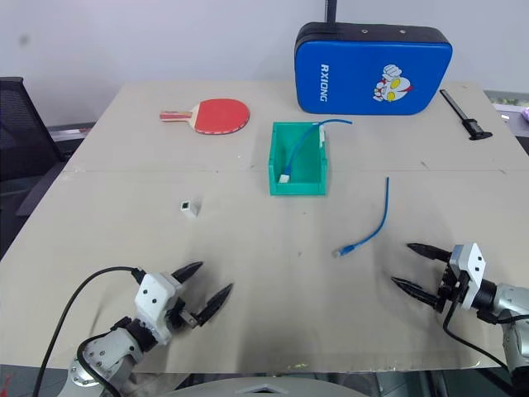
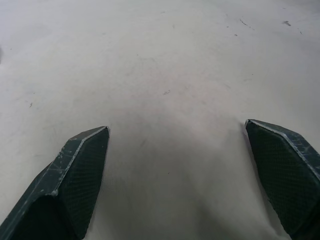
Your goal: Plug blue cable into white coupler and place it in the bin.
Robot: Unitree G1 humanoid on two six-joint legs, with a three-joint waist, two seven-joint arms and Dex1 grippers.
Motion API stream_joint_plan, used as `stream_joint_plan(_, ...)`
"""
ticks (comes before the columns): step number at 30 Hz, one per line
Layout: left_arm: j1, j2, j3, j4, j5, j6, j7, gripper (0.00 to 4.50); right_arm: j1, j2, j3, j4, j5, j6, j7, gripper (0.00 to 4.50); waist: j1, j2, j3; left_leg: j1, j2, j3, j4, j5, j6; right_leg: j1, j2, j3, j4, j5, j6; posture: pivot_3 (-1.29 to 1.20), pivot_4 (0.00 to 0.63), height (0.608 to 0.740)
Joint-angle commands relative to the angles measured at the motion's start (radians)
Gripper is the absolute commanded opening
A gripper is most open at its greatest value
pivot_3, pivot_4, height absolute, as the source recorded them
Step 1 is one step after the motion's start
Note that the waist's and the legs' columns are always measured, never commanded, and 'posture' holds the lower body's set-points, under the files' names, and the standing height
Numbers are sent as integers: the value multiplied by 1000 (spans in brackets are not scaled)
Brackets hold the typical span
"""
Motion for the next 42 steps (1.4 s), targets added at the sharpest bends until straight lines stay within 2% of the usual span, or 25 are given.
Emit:
stream_joint_plan(1, 10, 6, 4, -5, -3, 13, 0, 4500, 2, 1, -20, -37, 16, -1, -5, 4459, 0, 0, 0, 0, 0, 0, 0, 0, 0, 0, 0, 0, 0, 0, 0, 0, 150, 728)
stream_joint_plan(8, -27, 49, -49, -32, 39, 10, -35, 4500, 10, 4, -19, -53, 22, 6, -10, 4459, 2, 0, 0, 0, 0, 0, 0, 0, 0, 0, 0, 0, 0, 0, 0, 0, 150, 728)
stream_joint_plan(13, -119, 105, -112, -72, 26, 73, -101, 4500, 22, 2, -34, -75, 41, 17, -14, 4459, 0, -1, 1, 0, 0, 1, 0, 0, 0, 0, 0, -1, 0, 0, 0, 0, 150, 728)
stream_joint_plan(19, -429, 109, -260, -59, -10, 323, -173, 4500, 38, 0, -41, -137, 70, 50, -16, 4459, 7, -1, 1, 0, -1, 0, 1, 0, 0, 1, 1, -3, 1, 1, 2, 0, 150, 728)
stream_joint_plan(21, -574, 82, -313, -19, -40, 437, -202, 4500, 51, -13, -48, -168, 77, 61, -11, 4459, 6, -1, 1, 0, -1, -1, 2, 0, 0, 1, 2, -3, 2, 3, 5, 0, 150, 728)
stream_joint_plan(24, -716, 66, -398, 54, -6, 464, -251, 4500, 67, -32, -61, -210, 72, 64, -12, 4459, 3, -1, 1, 0, -1, 0, 3, 0, 0, 1, 3, -2, 2, 4, 6, 0, 150, 728)
stream_joint_plan(27, -787, 71, -426, 94, -15, 449, -309, 4500, 73, -53, -60, -260, 62, 71, -16, 4459, -5, -2, 1, 1, -2, 0, 3, 0, 0, 1, 6, 1, 2, 4, 6, 0, 150, 728)
stream_joint_plan(31, -811, 129, -369, 106, -41, 388, -387, 4500, 18, -75, 0, -313, 2, 115, -73, 4459, -5, -3, 3, 1, -1, -5, 3, 0, 0, -1, 9, 3, 2, 4, 6, 0, 150, 728)
stream_joint_plan(36, -791, 235, -211, 34, -158, 423, -454, 4500, -103, -94, 118, -360, -73, 210, -109, 4459, -1, -5, 4, 1, 0, -6, 3, 0, 0, -2, 9, 3, 6, 2, 3, 0, 150, 728)
stream_joint_plan(39, -740, 326, -117, -50, -227, 429, -512, 4500, -185, -101, 191, -325, -126, 255, -108, 4459, -2, -7, 6, 0, 0, -5, 4, 0, -1, -3, 8, 4, 5, 3, 4, 0, 150, 728)
stream_joint_plan(42, -648, 465, 74, -173, -379, 508, -592, 4500, -319, -115, 286, -189, -165, 290, -14, 4459, -4, -12, 10, -2, 0, -5, 4, 1, -1, -3, 7, 4, 3, 3, 4, 0, 150, 728)
